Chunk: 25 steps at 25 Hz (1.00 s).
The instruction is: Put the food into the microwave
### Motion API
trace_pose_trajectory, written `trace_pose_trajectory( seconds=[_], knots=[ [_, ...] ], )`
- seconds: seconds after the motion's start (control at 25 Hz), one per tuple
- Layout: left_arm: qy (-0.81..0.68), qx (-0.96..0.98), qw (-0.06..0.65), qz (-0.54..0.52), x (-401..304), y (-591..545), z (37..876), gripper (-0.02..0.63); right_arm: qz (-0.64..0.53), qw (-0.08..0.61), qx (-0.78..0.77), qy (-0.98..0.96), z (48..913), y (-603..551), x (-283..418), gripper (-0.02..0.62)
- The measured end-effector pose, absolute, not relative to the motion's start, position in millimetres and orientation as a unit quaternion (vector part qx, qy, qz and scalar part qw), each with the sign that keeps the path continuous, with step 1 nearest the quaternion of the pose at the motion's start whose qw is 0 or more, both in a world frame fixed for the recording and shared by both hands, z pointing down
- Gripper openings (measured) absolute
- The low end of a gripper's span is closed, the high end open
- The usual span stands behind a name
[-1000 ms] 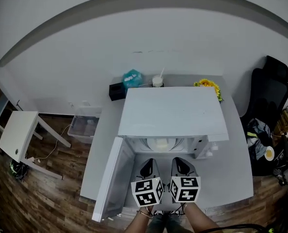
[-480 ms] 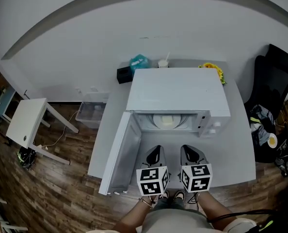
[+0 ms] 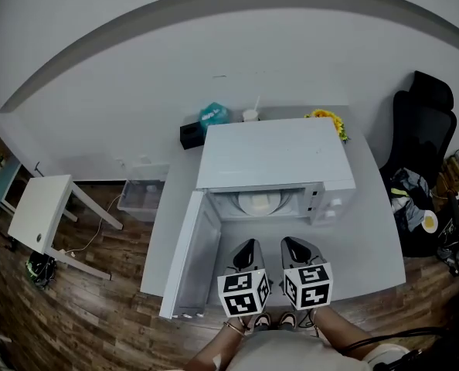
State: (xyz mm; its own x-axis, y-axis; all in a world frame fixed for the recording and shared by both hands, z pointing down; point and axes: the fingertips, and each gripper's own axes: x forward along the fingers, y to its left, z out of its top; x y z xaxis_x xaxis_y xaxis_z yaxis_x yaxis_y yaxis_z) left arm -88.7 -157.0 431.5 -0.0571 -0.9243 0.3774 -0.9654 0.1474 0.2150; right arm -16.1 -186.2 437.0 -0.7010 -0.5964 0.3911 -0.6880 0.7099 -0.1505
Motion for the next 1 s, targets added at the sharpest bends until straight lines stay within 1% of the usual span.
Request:
trace_pose_trajectory(
  seconds=[0.44,1.0],
  knots=[
    [-0.725,0.649,0.226,0.044,-91,-160,430,0.003,0.161,0.142,0.364,-0.906,433,-189,-9,0.018],
    [-0.726,0.645,0.232,0.057,-88,-162,437,0.003,0.147,0.164,0.362,-0.906,437,-191,-5,0.015]
  ],
)
